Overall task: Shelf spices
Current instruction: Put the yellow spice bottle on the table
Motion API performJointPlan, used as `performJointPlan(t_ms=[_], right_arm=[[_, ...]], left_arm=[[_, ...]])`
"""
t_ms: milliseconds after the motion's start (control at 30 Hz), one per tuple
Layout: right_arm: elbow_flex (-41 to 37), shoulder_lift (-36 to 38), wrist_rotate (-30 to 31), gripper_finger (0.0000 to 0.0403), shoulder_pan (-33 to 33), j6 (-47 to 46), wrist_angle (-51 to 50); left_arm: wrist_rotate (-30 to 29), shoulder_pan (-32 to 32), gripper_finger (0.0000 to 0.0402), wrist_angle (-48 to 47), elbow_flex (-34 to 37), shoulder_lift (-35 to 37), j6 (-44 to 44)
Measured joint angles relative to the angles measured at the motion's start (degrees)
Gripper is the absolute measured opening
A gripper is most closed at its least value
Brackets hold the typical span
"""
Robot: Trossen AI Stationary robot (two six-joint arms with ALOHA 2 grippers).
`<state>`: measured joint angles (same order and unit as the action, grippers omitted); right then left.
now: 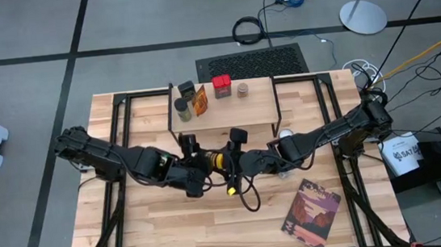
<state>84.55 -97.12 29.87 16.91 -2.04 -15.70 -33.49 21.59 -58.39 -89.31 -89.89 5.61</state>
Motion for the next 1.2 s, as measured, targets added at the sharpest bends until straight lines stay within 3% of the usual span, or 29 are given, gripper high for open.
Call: performJointPlan(t_ms=[200,533,733,967,1200], right_arm=[[0.0,0.1,0.0,0.0208,0.0,0.0,-1.1],[0.0,4.7,-0.9,0.0209,2.0,-1.6,-12.9],[0.0,8.1,-8.5,0.0209,3.7,-1.6,-21.5],[0.0,10.3,-19.2,0.0210,6.6,4.6,-33.1],[0.0,10.7,-23.7,0.0210,10.1,12.8,-41.5]], left_arm=[[0.0,0.8,0.0324,0.5,0.0,0.0,0.1],[-1.5,5.3,0.0336,-6.4,0.0,2.4,7.5],[-6.5,8.0,0.0337,-8.6,0.0,5.4,12.2],[-9.0,9.5,0.0337,-8.1,0.0,6.7,15.1],[-9.2,9.7,0.0337,-8.1,0.0,6.7,16.6]])
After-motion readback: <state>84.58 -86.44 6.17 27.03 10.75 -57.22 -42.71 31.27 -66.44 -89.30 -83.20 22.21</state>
